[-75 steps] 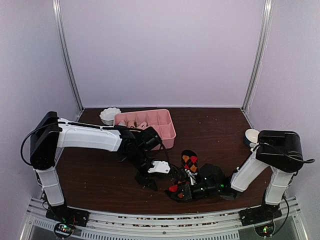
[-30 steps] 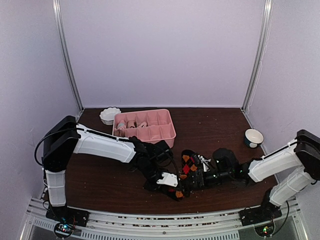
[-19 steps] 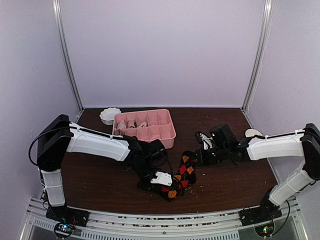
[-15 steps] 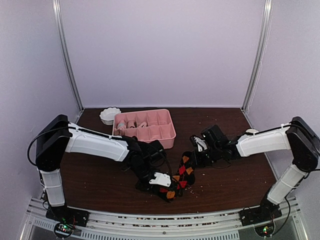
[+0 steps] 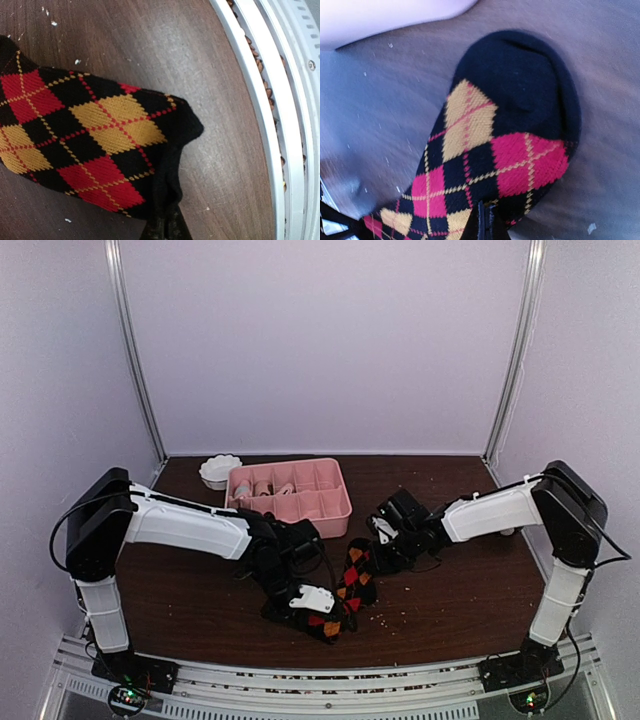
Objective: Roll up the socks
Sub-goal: Adjust the sock at the center of the board.
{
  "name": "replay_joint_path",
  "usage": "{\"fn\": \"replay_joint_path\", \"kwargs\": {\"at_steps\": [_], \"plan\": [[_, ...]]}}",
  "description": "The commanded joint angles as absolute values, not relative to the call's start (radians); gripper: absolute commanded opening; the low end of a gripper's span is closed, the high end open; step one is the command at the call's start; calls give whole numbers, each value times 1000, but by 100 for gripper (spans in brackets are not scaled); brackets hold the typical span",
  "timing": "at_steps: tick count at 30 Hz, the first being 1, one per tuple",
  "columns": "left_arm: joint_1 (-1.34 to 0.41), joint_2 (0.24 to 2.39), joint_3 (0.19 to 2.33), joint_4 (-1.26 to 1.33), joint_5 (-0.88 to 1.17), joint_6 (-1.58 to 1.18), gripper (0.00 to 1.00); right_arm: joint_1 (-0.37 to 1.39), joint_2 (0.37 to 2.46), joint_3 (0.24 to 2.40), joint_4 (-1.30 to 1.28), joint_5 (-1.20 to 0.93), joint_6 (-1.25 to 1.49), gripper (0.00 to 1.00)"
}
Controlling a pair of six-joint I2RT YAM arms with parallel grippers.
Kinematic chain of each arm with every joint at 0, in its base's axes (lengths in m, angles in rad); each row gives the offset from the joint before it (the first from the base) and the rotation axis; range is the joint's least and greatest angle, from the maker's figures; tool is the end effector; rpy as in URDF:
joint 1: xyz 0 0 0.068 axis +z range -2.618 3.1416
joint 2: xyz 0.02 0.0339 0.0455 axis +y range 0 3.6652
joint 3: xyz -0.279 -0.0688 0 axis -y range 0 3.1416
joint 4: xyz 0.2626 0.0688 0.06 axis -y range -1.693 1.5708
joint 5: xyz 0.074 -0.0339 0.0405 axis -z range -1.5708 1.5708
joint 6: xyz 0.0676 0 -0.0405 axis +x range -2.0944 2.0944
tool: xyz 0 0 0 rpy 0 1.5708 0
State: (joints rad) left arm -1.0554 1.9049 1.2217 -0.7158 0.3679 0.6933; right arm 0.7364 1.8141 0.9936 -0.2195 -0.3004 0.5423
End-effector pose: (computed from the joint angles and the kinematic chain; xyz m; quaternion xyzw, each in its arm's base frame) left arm 0.1644 -0.3395 0.1228 0.7615 0.6163 -0.1944 0.0502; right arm 0.2683 0.2702 0.1136 -0.1315 0.9458 0.2706 0.1220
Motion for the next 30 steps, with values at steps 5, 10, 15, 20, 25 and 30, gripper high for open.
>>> {"fn": "replay_joint_path", "kwargs": {"at_steps": [5,10,15,20,25,30], "plan": [[-1051,1927,1300,-781,454,658,0,774,1921,1137,-320,-236,520,0],[-1048,2031,1425,-818,481,605,0,788,1845,1107,-262,-159,512,5],[-1042,2116,1517,-854,516,553,0,796,1606,946,-189,11,488,34],[-1040,2153,1545,-872,539,529,0,825,1352,766,-180,217,489,88],[-1036,2140,1530,-903,546,525,0,831,1102,605,-130,311,572,100],[-1025,2086,1474,-912,540,528,0,819,965,456,41,207,620,100]]}}
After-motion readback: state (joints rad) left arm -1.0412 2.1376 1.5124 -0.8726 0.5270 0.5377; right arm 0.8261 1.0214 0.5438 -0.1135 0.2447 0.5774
